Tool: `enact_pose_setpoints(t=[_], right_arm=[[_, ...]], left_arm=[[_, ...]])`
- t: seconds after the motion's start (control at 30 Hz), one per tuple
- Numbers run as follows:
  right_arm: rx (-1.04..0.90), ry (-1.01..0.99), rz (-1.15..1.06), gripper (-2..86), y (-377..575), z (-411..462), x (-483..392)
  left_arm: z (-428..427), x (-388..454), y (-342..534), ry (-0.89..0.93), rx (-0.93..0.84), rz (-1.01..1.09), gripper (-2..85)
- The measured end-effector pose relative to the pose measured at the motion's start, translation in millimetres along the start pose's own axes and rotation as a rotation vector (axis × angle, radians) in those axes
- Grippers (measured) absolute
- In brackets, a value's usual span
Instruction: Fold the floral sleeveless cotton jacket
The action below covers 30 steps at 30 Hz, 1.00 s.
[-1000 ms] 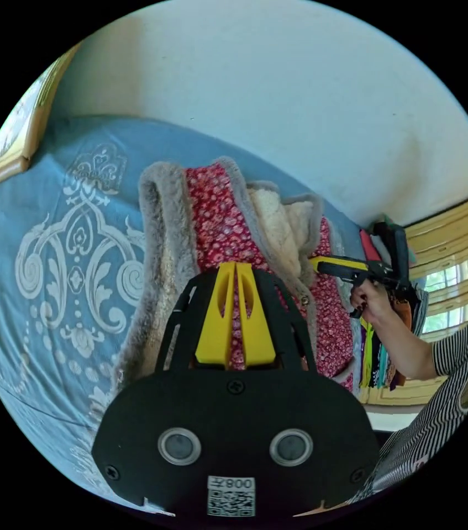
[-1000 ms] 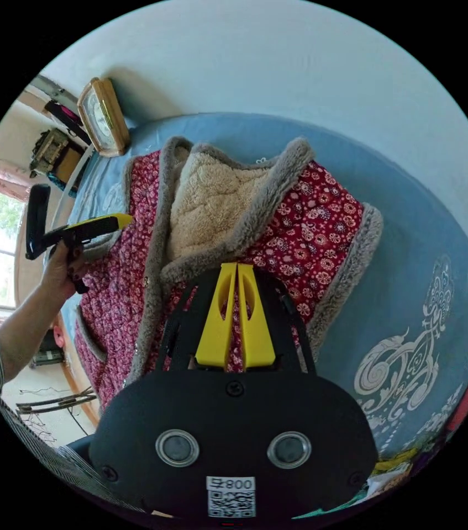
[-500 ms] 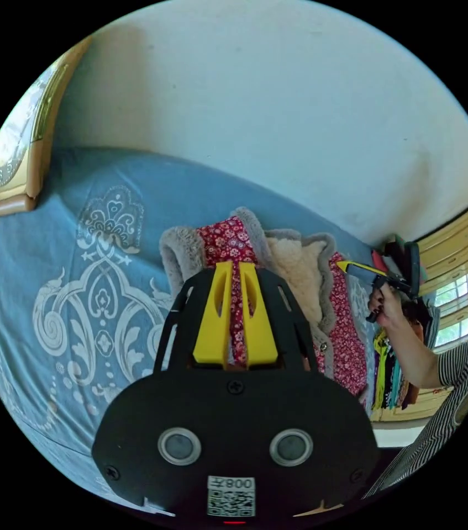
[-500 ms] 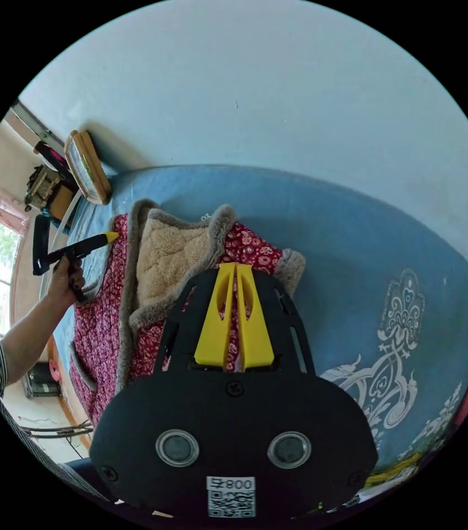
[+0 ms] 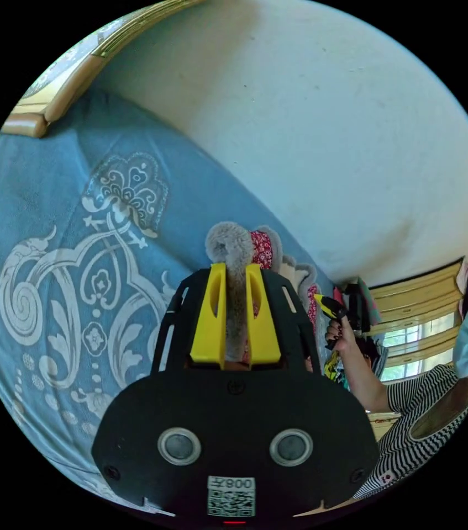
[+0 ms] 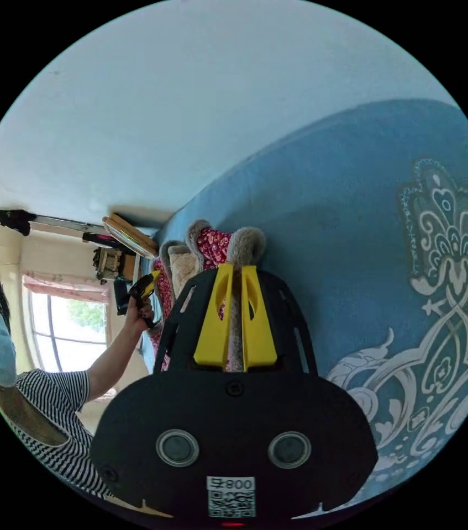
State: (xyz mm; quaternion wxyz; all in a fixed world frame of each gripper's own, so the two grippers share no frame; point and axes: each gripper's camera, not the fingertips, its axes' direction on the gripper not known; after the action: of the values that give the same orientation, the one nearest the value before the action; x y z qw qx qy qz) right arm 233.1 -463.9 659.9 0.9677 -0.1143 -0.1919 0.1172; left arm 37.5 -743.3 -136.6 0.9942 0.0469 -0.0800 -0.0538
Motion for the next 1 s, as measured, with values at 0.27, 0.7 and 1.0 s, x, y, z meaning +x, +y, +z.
enact_pose_setpoints(t=[0.27,0.7,1.0], right_arm=[[0.063,0.41,-0.158,2.3,13.0,-17.5,-45.2],[0.152,0.401,-0.057,1.2,52.1,-44.5,-55.9],[-0.146,0.493,-0.239,-0.2,28.5,77.5,-85.9]], left_arm=[[7.5,10.4,-2.6,-0.201,-0.03,0.08,6.8],[-23.4,41.5,42.2,-0.116,0.141,0.155,7.0],[56.7,41.1,25.4,-0.287,-0.161,0.182,1.1]])
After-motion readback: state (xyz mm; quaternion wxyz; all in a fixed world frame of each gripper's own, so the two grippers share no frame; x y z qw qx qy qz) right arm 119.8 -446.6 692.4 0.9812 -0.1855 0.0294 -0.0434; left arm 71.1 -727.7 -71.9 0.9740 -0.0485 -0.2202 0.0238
